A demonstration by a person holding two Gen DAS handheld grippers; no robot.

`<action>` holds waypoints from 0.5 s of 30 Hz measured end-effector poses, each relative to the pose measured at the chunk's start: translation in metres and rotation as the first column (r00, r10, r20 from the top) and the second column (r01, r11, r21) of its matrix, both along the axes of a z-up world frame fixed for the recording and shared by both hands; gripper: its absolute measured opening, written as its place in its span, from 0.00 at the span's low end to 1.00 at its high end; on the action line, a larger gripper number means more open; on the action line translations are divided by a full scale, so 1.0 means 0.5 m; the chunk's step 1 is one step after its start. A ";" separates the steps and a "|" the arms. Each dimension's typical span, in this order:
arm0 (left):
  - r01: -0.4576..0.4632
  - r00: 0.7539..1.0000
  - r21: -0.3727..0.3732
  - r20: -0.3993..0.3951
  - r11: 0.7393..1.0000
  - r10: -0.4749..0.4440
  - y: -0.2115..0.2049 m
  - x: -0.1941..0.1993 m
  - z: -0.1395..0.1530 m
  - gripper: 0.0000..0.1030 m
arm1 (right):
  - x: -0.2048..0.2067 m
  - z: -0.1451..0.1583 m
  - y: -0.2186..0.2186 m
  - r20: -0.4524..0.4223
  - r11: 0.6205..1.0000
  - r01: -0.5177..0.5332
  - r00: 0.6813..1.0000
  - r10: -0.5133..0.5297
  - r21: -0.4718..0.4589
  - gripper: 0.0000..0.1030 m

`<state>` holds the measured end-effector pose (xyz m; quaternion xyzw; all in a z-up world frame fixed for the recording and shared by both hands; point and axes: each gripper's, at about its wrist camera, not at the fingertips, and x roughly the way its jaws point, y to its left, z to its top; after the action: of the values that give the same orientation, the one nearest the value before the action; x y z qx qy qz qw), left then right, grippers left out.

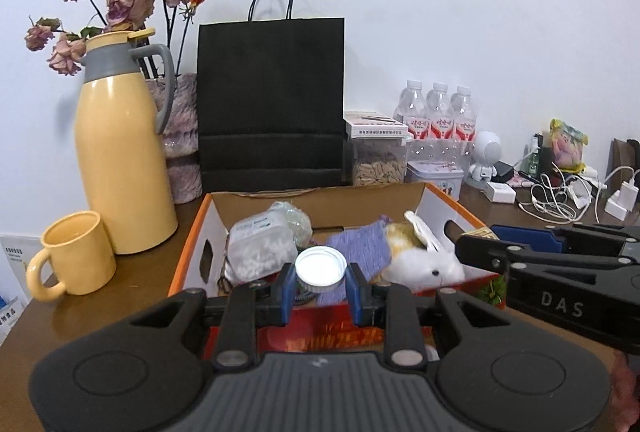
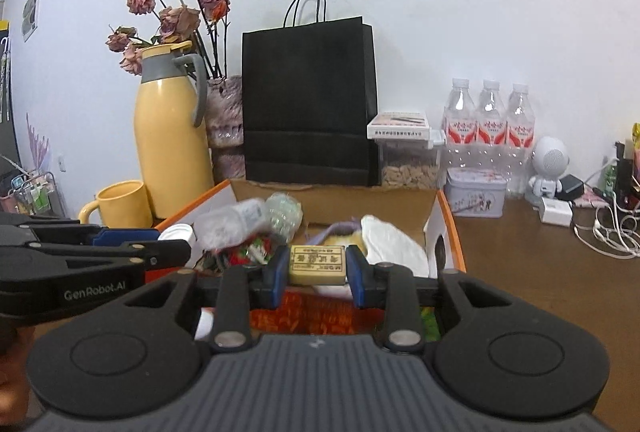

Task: Organize objects
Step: 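Carry the white cap and beige box over the cardboard box, then lower both items into the box and open both grippers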

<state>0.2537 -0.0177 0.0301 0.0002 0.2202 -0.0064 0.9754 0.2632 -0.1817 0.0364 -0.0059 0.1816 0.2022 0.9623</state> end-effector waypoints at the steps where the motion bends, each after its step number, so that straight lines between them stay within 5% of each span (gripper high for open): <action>1: 0.000 1.000 -0.002 0.000 1.000 0.000 0.001 0.008 0.000 0.24 | 0.011 0.001 0.003 0.002 1.000 -0.001 1.000 0.001 0.002 0.30; 15: -0.013 1.000 -0.016 -0.011 1.000 0.013 0.025 0.125 -0.006 0.24 | 0.127 -0.016 0.022 -0.012 1.000 -0.008 1.000 0.008 0.005 0.30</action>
<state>0.3161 -0.0051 0.0272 -0.0089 0.2256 -0.0017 0.9742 0.3267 -0.1709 0.0281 -0.0032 0.1871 0.2066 0.9604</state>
